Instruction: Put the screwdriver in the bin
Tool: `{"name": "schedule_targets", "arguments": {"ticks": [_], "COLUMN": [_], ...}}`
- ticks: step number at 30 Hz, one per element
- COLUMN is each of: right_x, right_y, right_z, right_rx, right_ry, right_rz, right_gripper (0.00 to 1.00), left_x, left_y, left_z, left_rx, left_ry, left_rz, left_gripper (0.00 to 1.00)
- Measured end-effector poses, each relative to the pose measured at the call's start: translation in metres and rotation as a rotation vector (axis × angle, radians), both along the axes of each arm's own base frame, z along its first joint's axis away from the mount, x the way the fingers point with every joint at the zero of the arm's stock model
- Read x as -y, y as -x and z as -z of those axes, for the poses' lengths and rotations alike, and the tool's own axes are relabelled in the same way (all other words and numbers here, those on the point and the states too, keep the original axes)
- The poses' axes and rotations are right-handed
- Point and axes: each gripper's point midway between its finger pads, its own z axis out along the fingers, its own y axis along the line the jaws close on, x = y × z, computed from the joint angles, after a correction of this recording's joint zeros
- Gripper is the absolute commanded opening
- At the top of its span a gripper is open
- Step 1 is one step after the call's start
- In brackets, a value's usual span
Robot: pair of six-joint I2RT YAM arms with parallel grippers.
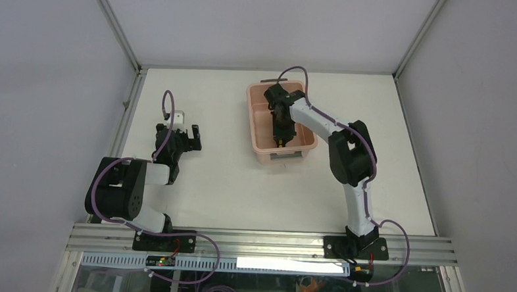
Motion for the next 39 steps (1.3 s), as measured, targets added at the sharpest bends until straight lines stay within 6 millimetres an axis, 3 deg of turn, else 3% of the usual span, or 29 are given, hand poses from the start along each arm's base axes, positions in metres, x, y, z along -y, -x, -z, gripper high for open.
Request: {"name": "schedule_targets", "arguments": {"ticks": [4,6,8,17,19,20,22,23,31,35,39], "right_x": [0.004,0.005,0.005,0.009,0.008,0.007,0.004,0.002,0.013,0.029,0.066], "right_y": [0.005,0.006,0.006,0.002,0.000,-0.001,-0.006,-0.008,-0.007,0.005,0.017], "right_z": [0.022,0.029,0.031,0.021,0.006,-0.004,-0.032,-0.046,-0.183,-0.215,-0.210], "right_rx": [-0.015,-0.016,-0.011,0.023,0.047,0.066,0.120,0.150,0.483,0.596,0.663], "right_ry": [0.009,0.012,0.013,0.029,0.017,0.007,-0.022,-0.038,-0.181,-0.225,-0.225], "right_rz": [0.021,0.032,0.040,0.048,0.042,0.038,0.028,0.028,-0.061,-0.098,-0.091], "right_gripper": [0.26,0.40,0.48,0.50,0.55,0.63,0.97,0.99,0.99,0.99,0.99], "left_x": [0.000,0.000,0.000,0.000,0.000,0.000,0.000,0.000,0.000,0.000,0.000], "left_y": [0.000,0.000,0.000,0.000,0.000,0.000,0.000,0.000,0.000,0.000,0.000], "left_z": [0.000,0.000,0.000,0.000,0.000,0.000,0.000,0.000,0.000,0.000,0.000], "left_rx": [0.000,0.000,0.000,0.000,0.000,0.000,0.000,0.000,0.000,0.000,0.000], "left_ry": [0.000,0.000,0.000,0.000,0.000,0.000,0.000,0.000,0.000,0.000,0.000], "left_rz": [0.000,0.000,0.000,0.000,0.000,0.000,0.000,0.000,0.000,0.000,0.000], "left_gripper": [0.99,0.99,0.99,0.99,0.99,0.99,0.99,0.99,0.99,0.99,0.99]}}
